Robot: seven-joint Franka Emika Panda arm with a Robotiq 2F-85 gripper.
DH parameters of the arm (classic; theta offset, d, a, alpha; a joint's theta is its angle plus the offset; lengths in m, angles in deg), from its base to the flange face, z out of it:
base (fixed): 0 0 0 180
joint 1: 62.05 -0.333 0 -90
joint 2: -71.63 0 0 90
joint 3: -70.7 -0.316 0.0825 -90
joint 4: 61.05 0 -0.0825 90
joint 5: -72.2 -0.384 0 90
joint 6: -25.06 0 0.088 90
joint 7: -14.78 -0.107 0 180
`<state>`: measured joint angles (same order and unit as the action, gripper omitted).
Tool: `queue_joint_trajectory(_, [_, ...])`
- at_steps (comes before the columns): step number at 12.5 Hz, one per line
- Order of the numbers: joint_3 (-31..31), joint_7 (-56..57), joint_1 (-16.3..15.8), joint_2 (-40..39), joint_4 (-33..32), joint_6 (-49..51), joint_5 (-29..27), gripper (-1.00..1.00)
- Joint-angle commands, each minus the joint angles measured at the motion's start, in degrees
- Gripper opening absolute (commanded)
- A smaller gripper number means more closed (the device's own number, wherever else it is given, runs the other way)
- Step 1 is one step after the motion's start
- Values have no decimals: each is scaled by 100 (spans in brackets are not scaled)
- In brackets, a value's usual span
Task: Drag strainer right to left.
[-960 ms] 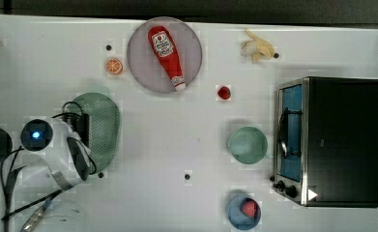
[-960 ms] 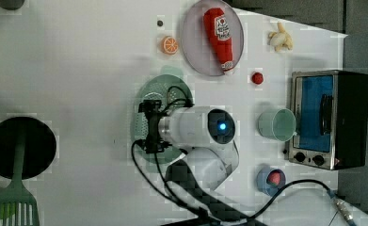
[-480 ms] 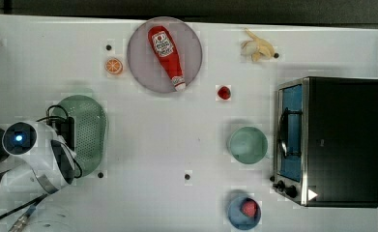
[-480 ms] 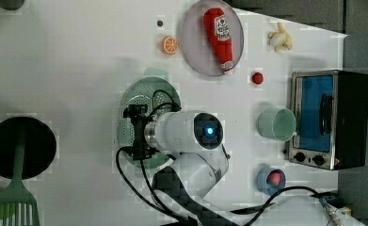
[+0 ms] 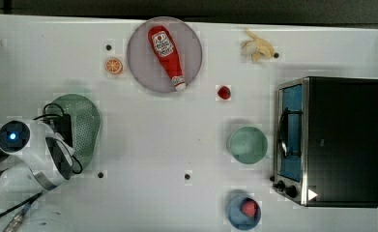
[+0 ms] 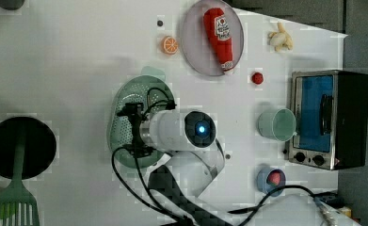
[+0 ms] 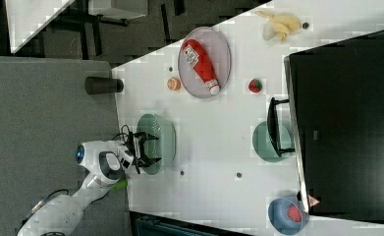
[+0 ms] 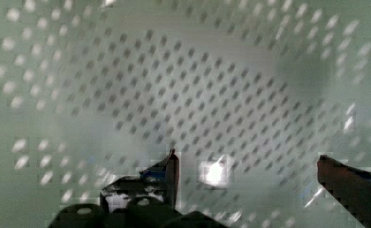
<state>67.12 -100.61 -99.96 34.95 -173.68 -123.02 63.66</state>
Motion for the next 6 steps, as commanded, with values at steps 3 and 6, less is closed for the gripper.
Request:
queue_joint_trajectory(3, [958, 2238, 16, 1622, 118, 1304, 128, 100])
queue_joint_trajectory(6, [1855, 3758, 129, 2781, 141, 2598, 134, 100])
